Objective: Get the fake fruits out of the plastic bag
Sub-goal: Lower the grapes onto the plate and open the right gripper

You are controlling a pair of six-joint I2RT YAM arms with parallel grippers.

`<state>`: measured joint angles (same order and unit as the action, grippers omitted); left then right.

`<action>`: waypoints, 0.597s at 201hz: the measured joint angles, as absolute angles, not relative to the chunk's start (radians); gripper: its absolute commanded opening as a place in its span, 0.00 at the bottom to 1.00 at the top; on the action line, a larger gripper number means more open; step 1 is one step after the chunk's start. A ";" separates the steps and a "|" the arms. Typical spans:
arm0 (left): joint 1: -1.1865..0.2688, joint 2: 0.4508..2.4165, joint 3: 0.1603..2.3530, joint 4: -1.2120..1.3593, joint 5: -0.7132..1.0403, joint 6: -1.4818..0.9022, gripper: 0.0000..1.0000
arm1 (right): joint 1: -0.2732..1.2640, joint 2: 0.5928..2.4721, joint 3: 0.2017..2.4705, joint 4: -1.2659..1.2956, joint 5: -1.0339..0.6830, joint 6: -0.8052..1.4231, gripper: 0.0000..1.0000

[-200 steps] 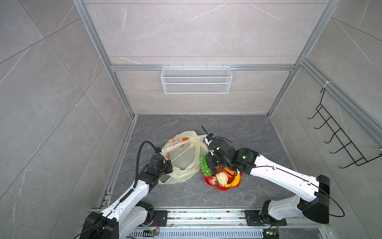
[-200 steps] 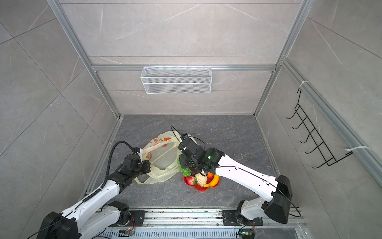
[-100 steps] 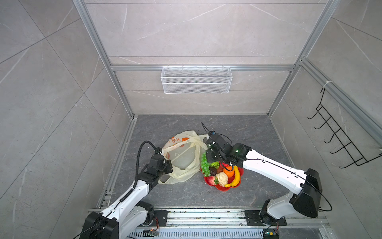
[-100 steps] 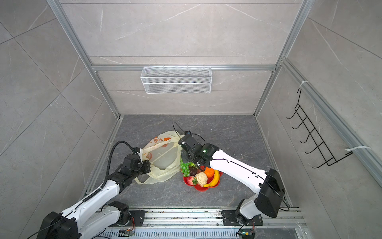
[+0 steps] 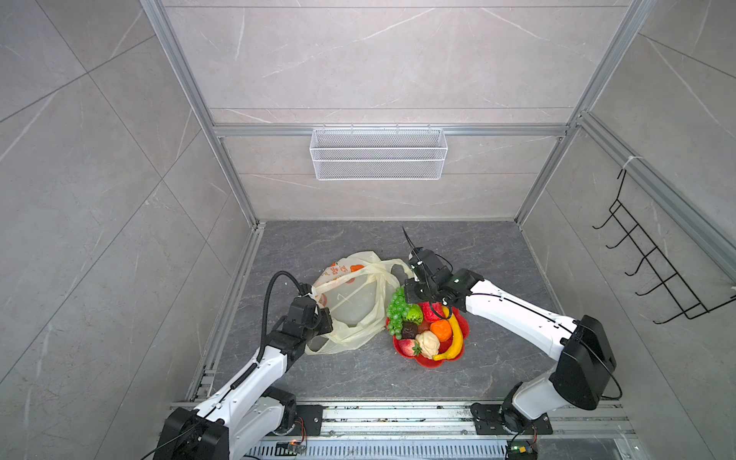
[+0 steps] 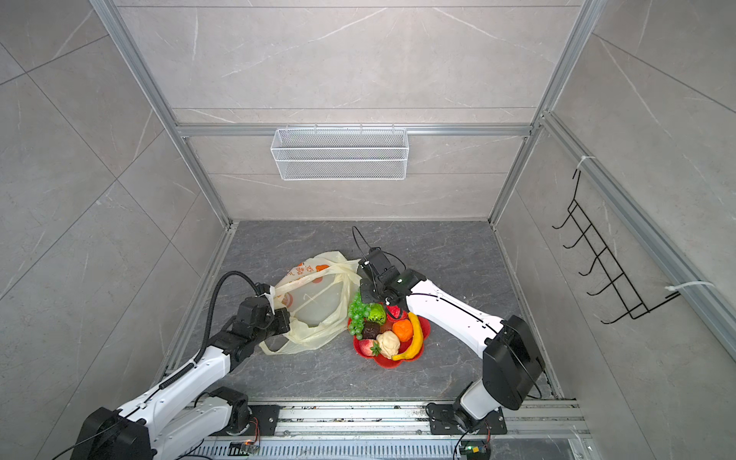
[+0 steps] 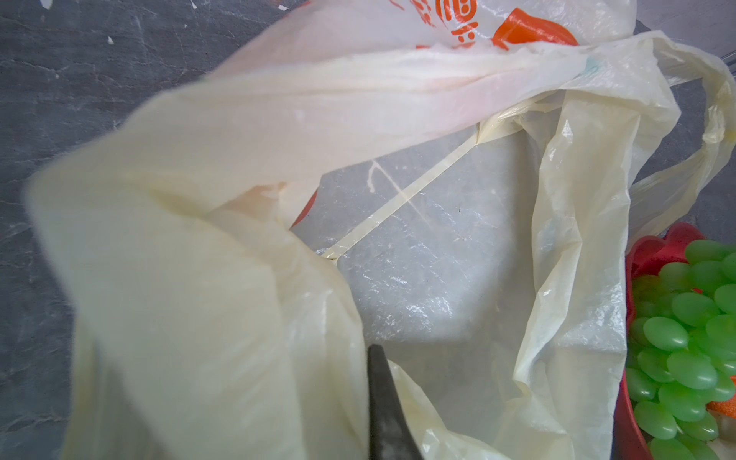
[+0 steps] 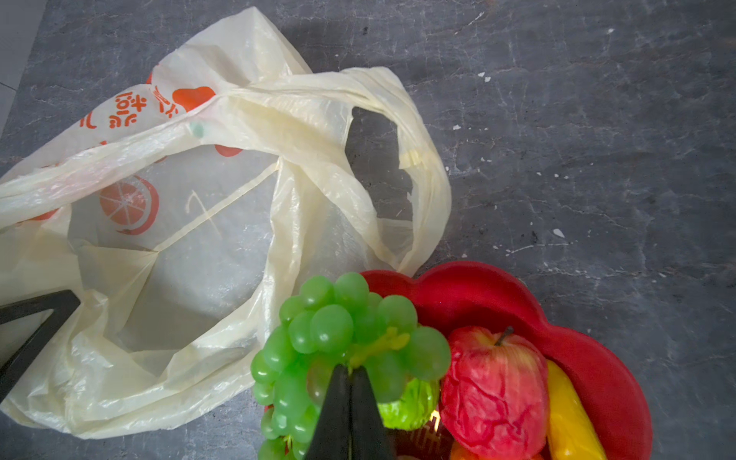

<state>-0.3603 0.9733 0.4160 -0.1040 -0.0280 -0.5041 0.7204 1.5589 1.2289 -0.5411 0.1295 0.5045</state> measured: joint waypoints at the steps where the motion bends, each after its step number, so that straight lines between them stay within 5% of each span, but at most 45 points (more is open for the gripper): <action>1: -0.360 0.973 0.416 -0.104 -0.028 -0.504 0.00 | 0.719 1.559 1.228 -0.541 0.130 0.505 0.00; 120: -0.360 0.981 0.416 -0.104 -0.028 -0.504 0.00 | 0.647 1.615 1.116 -0.496 0.128 0.547 0.00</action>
<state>-0.3603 0.9810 0.4160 -0.1040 -0.0280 -0.5041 0.6468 1.6154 1.1160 -0.4961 0.1280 0.5468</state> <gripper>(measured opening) 0.055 0.045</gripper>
